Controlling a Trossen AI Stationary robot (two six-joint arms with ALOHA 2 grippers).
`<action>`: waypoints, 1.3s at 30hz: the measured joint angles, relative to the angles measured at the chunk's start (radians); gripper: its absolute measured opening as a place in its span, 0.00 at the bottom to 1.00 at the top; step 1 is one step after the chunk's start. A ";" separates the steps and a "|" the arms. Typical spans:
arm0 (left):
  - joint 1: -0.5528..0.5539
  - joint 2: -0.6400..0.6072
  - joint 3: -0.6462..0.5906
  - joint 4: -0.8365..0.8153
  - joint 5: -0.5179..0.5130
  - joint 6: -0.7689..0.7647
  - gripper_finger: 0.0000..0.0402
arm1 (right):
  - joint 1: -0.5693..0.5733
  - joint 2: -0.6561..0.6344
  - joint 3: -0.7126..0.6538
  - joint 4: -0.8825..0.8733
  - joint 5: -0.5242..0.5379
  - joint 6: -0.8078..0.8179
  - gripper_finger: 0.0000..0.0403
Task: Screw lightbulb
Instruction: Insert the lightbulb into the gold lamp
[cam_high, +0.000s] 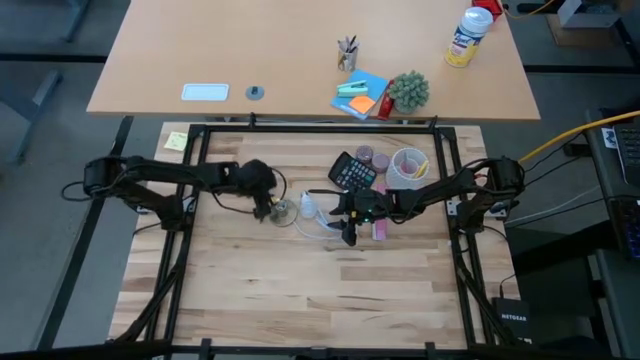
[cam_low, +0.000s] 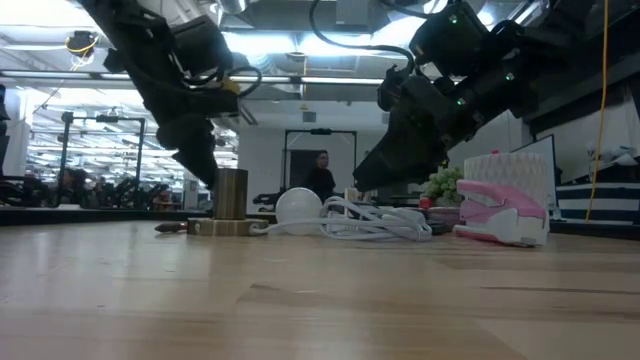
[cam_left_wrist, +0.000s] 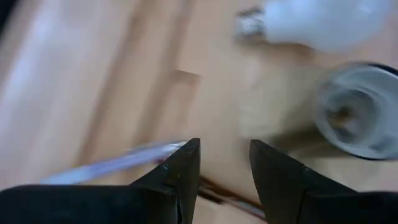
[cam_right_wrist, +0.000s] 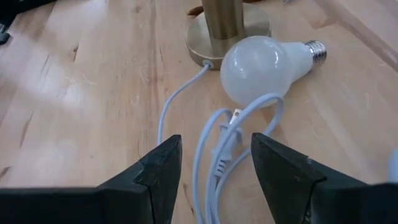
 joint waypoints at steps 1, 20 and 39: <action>-0.021 0.012 0.000 0.001 0.001 -0.010 0.33 | 0.000 0.000 0.000 0.000 0.000 0.000 0.49; -0.292 0.334 0.031 0.539 0.000 -0.078 0.32 | -0.001 0.000 0.000 0.000 -0.001 -0.005 0.49; -0.177 0.192 0.090 0.355 -0.240 0.295 0.39 | -0.001 0.000 0.000 0.000 -0.001 -0.008 0.49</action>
